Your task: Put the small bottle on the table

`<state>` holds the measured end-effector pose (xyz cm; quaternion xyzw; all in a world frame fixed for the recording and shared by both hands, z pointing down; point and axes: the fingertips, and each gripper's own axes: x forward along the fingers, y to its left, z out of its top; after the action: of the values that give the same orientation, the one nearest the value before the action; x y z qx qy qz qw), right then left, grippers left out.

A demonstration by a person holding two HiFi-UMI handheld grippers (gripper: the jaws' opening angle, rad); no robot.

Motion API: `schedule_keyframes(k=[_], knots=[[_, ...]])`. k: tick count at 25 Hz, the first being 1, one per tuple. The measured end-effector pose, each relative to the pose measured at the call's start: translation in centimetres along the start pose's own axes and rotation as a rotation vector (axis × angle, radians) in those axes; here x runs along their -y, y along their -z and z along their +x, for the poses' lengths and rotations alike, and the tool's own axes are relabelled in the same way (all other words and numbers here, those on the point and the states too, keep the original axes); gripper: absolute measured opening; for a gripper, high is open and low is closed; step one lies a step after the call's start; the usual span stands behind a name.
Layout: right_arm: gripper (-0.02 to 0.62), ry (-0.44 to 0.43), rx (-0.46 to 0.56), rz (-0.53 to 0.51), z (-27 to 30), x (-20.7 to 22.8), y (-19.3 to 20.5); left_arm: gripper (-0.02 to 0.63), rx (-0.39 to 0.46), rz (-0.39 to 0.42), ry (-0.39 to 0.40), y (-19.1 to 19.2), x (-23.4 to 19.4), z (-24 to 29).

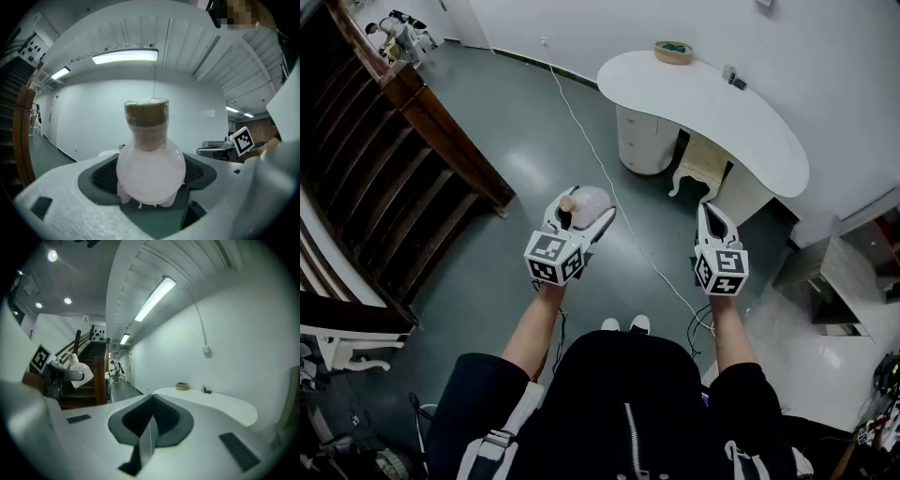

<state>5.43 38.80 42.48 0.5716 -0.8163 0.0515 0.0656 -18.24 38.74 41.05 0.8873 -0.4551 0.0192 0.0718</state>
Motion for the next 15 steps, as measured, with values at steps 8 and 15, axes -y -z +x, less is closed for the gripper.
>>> schedule_keyframes(k=[8, 15], knots=[[0.003, -0.029, 0.034, 0.035, -0.4, 0.4, 0.0, 0.396, -0.001, 0.01, 0.006, -0.2, 0.8, 1.0], [0.003, -0.058, 0.021, 0.018, 0.0, 1.8, 0.8, 0.396, 0.005, 0.007, -0.02, 0.0, 1.9, 2.0]])
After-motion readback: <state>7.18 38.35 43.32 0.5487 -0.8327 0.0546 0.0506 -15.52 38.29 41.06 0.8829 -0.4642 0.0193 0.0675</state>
